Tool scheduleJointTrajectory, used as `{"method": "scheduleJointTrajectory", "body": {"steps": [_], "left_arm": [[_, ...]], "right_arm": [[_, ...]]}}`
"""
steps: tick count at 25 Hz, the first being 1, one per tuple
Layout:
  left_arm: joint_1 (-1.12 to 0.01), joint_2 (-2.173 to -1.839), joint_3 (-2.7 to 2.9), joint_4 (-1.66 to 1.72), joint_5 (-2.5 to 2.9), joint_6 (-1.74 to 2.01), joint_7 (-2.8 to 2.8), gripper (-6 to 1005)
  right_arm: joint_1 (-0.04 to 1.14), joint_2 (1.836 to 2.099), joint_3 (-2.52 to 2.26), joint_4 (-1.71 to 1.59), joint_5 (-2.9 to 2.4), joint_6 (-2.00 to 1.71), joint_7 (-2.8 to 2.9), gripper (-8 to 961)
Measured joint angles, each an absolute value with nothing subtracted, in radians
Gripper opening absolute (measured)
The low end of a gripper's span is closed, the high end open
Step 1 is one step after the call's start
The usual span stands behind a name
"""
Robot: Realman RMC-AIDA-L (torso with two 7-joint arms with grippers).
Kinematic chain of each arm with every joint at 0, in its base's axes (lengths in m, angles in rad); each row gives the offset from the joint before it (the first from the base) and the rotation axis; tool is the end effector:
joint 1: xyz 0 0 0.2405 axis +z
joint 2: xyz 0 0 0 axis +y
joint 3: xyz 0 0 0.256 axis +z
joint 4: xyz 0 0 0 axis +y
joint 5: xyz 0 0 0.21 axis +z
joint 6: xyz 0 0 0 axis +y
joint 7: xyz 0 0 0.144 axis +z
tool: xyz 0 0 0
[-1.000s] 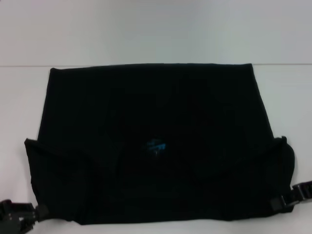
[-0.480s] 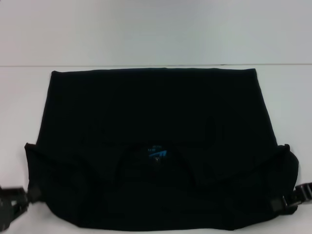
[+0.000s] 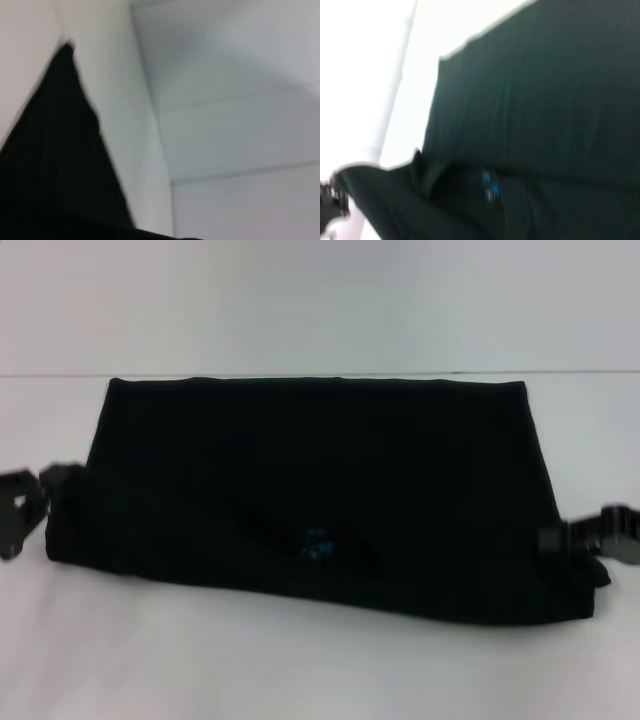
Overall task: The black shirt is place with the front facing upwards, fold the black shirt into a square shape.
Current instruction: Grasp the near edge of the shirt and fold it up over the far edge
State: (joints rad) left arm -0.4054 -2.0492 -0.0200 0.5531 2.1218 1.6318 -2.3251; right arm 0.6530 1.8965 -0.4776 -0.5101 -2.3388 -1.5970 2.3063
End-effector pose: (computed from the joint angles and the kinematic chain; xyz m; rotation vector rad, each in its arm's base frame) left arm -0.3515 0.2832 0.0648 -1.5348 -2.0428 -1.4187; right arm 0.2961 0.3501 0.0516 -2.2965 1.9287 0.5297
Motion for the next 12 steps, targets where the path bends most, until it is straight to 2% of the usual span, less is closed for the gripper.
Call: {"method": "scheduleJointTrajectory", "body": {"steps": [5,8,12], "left_arm": [[-0.468,-2.044,-0.015,0.471,2.047,1.483,-2.246,74],[-0.504,-2.045,-0.02,0.429,1.992,1.403,-2.185,74],[-0.537,-2.055,-0.018,0.393,1.911,1.305,-2.11,74]], "right_arm": [[0.649,1.9,-0.459,-0.434,-2.205,-1.442,2.301,71],[0.648,1.923,-0.458,-0.414,-2.124,-1.349,2.287,72],[0.65,1.968,-0.457,-0.407,-2.043,-1.217,2.264,72]]}}
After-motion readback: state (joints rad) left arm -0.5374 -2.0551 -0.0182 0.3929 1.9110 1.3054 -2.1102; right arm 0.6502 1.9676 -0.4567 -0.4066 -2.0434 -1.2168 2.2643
